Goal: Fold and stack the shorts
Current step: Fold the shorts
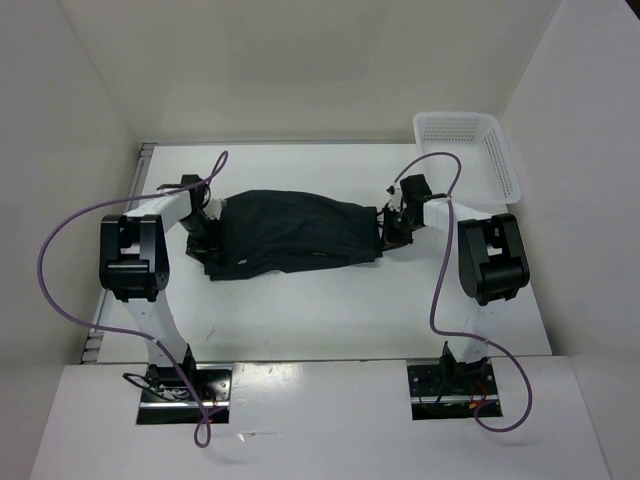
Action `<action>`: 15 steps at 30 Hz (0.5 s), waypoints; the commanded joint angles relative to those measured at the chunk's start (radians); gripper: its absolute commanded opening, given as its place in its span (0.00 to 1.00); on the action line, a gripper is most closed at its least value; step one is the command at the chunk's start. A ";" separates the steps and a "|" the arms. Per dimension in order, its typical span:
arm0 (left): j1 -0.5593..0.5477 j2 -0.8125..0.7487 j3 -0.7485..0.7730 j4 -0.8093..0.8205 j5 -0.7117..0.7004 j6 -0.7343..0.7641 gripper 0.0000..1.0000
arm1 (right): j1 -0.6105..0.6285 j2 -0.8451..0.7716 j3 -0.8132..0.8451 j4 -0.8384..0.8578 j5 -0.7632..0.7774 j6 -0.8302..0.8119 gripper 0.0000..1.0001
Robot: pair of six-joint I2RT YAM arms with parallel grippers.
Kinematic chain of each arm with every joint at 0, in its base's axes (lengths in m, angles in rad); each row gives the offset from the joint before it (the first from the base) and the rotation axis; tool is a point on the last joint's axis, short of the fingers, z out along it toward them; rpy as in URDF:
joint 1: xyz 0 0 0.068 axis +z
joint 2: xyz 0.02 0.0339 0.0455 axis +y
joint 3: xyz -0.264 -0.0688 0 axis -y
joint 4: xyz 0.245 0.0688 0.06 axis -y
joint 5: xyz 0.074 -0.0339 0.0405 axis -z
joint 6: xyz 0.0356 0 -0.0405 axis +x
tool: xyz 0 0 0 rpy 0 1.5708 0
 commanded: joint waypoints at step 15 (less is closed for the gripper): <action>0.085 0.015 0.157 -0.039 0.011 0.004 0.60 | -0.050 -0.071 0.037 -0.012 -0.138 -0.058 0.66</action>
